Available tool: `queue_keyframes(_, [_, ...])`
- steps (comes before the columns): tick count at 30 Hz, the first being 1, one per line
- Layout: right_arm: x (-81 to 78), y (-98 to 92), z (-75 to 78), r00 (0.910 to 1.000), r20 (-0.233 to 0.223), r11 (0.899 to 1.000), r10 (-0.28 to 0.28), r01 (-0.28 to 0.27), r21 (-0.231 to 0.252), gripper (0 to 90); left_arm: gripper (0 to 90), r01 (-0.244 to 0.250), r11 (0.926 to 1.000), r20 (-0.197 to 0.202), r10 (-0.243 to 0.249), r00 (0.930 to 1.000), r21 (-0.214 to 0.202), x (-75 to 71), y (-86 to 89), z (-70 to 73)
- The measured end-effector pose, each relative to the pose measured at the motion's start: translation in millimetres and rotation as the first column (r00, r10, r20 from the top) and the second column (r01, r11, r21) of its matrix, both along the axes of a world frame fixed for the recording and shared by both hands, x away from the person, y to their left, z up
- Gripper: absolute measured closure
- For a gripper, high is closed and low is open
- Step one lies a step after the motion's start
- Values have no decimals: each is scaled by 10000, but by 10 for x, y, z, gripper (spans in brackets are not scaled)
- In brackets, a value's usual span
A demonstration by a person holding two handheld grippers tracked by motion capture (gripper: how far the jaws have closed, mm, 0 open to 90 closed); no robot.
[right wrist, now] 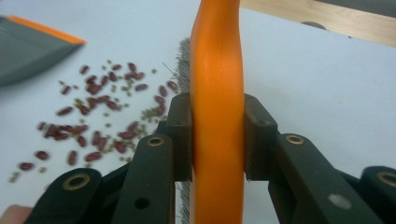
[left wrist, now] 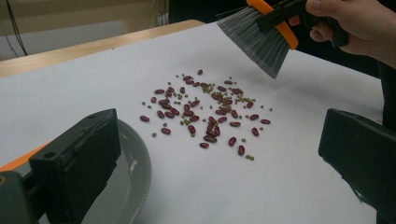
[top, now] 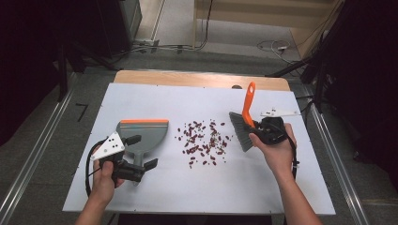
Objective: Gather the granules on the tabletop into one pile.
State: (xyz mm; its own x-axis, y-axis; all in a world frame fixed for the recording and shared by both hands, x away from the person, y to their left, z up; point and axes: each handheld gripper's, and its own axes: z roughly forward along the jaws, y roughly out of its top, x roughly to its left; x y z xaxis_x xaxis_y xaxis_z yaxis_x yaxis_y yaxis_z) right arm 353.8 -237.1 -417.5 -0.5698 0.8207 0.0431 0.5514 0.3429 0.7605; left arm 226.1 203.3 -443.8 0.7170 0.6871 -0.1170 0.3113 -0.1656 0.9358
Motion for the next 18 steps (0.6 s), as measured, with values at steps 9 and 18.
queue_keyframes(9, [306,142,-54,9967,-582,9872,-558,464,-1523,679,0,-236,9997,-84,235,9997,-67,11,56,-34])
queue_keyframes(18, [480,429,-109,9930,-815,9612,-859,611,-2691,679,0,-246,9995,-137,243,9996,-173,9,91,-42])
